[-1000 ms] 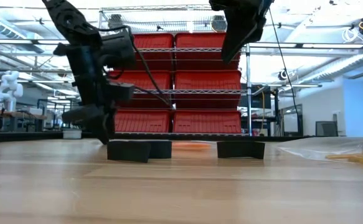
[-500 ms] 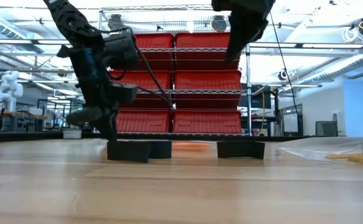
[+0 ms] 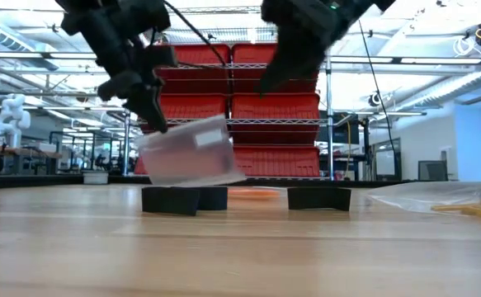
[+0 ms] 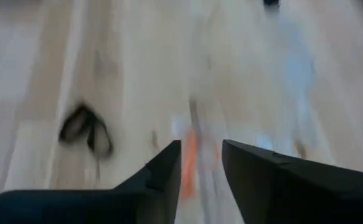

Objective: Sort rubber bands
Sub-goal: Open the top left transparent zip lock bag

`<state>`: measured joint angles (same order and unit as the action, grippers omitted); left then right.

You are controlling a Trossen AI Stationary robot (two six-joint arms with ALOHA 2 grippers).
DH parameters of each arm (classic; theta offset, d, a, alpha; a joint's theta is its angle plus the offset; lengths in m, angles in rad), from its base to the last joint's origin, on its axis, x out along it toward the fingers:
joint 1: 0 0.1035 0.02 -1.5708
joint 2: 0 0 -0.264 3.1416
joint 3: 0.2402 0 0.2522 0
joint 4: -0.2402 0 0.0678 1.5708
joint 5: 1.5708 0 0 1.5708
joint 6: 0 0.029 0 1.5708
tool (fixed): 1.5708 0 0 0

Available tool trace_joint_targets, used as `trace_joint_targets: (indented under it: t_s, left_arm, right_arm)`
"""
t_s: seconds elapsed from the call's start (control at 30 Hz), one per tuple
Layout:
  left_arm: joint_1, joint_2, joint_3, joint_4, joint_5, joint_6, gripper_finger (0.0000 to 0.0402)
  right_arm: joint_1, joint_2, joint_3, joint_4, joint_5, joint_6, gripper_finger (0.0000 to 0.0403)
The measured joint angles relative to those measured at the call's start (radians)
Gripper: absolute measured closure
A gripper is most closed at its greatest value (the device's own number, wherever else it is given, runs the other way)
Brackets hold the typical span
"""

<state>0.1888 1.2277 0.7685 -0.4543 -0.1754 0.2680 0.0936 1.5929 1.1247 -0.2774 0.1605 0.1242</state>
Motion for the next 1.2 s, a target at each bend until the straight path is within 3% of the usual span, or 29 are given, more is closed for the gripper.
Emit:
trace_joint_targets:
  t_s: [0.1,0.27,0.47,0.63,0.87,1.03,1.2]
  left_arm:
    - [-0.007,-0.013,0.008,0.027,0.004,0.0,0.04]
    - [-0.024,-0.012,0.008,0.08,0.025,0.0,0.04]
    - [-0.032,-0.011,0.009,0.116,0.044,0.0,0.04]
    - [-0.032,-0.011,0.009,0.119,0.044,0.0,0.04]
    - [-0.032,-0.011,0.009,0.137,0.044,0.0,0.0401]
    - [-0.032,-0.013,0.009,0.145,0.044,-0.026,0.0399]
    - [-0.027,-0.056,0.009,0.169,0.04,-0.02,0.0369]
  right_arm:
    - [-0.018,0.009,-0.001,0.143,0.044,-0.071,0.0253]
    - [-0.077,0.056,0.01,0.223,0.053,-0.141,0.0198]
    - [-0.134,0.161,0.087,0.246,0.055,-0.227,0.019]
    - [-0.171,0.245,0.2,0.161,0.046,-0.241,0.0234]
    - [-0.177,0.327,0.308,0.019,0.026,-0.255,0.0388]
    - [-0.159,0.324,0.325,0.014,0.054,-0.259,0.0401]
    - [-0.15,0.297,0.326,0.012,0.053,-0.255,0.0402]
